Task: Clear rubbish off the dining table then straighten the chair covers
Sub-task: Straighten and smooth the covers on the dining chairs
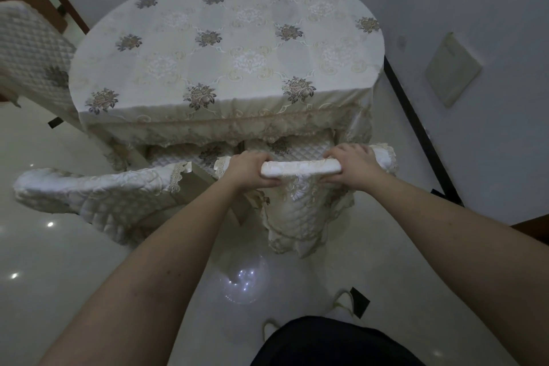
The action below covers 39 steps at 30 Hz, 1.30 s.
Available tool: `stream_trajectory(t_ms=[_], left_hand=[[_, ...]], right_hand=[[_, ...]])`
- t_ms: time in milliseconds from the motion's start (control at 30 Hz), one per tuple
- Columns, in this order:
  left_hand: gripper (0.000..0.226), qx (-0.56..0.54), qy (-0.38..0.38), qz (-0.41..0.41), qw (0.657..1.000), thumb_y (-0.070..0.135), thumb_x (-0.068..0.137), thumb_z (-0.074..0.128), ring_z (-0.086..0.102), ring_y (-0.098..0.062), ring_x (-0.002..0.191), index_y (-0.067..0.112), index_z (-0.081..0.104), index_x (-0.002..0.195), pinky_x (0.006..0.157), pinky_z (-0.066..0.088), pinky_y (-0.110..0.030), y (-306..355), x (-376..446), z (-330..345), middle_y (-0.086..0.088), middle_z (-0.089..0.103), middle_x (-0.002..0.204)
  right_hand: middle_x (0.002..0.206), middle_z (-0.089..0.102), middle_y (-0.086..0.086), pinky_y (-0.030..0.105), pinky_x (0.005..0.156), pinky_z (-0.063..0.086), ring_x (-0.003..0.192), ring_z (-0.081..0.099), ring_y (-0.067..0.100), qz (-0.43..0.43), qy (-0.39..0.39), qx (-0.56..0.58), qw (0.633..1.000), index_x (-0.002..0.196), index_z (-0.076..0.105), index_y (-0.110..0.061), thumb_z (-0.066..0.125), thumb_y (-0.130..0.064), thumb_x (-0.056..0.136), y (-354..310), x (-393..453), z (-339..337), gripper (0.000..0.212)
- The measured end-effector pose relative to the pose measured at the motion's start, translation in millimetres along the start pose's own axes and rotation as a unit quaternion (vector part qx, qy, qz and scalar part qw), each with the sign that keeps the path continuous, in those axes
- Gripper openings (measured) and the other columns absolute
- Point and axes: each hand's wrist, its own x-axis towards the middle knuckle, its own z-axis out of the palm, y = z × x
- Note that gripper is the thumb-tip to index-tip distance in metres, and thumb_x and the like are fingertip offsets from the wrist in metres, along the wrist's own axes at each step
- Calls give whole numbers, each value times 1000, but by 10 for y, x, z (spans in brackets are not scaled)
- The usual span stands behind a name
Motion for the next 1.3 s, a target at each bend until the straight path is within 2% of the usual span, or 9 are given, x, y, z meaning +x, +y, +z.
stream_trajectory(t_ms=[133, 333, 467, 600, 800, 900, 967, 1133, 1300], left_hand=[[74, -54, 39, -16, 998, 64, 65, 74, 56, -22, 108, 30, 51, 127, 88, 43, -39, 31, -69, 10, 6, 63, 116], [69, -34, 140, -28, 989, 59, 71, 68, 48, -26, 121, 23, 52, 128, 100, 39, -43, 13, -239, 205, -3, 54, 128], [85, -2, 166, -38, 985, 38, 79, 63, 12, -25, 147, 19, 21, 150, 119, 11, -47, 122, -616, 481, -7, 20, 158], [83, -6, 186, -21, 982, 46, 84, 45, 0, -21, 149, 17, 10, 154, 119, 3, -44, 332, -783, 589, -2, 12, 161], [76, 48, 201, -15, 978, 40, 82, 62, 30, -32, 141, 13, 30, 146, 111, 28, -50, 326, -713, 504, -10, 39, 148], [62, 97, 220, -1, 971, 37, 76, 75, 54, -29, 113, 14, 50, 128, 95, 44, -45, 250, -593, 355, -7, 57, 123], [49, 109, 216, -1, 970, 37, 75, 76, 55, -27, 97, 16, 57, 115, 86, 44, -40, 228, -487, 260, -4, 59, 108], [31, 57, 184, 23, 981, 39, 86, 63, 57, -23, 99, 19, 60, 110, 89, 43, -38, 104, -347, 197, -1, 63, 106], [33, 120, 148, 40, 981, 36, 75, 76, 63, -24, 85, 18, 64, 100, 61, 47, -33, -4, -366, 79, 0, 66, 95]], right_hand=[[135, 47, 0, 51, 106, 25, 124, 42, 27, 44, 3, 6, 999, 135, 42, -33, 62, -75, 67, -60, -68, 8, 82], [142, 43, 13, 52, 111, 24, 132, 37, 33, 53, 175, -9, 983, 140, 38, -13, 71, -42, 79, -180, -354, 350, 75], [152, 32, 12, 57, 112, 19, 142, 23, 34, 21, 209, -14, 978, 147, 29, -14, 65, -29, 83, -270, -547, 502, 75], [155, 25, 6, 61, 113, 10, 145, 10, 33, 63, 179, 18, 982, 148, 27, -25, 60, -36, 86, -418, -497, 479, 71], [142, 34, 15, 64, 110, 9, 139, 17, 38, 110, 187, 34, 976, 139, 36, -20, 69, -31, 75, -552, -376, 557, 73], [128, 48, 15, 65, 106, 17, 127, 37, 38, 81, 198, 7, 977, 130, 48, -18, 73, -28, 75, -470, -321, 477, 61], [119, 53, 12, 58, 108, 21, 116, 48, 34, 40, 194, -1, 980, 127, 53, -20, 72, -29, 78, -333, -302, 388, 52], [107, 64, 5, 52, 97, 36, 102, 58, 30, 17, 191, -25, 981, 116, 61, -19, 75, -27, 74, -299, -258, 283, 45], [94, 65, 3, 47, 85, 44, 89, 62, 28, 22, 194, -52, 979, 107, 65, -21, 81, -24, 67, -370, -237, 288, 43]])
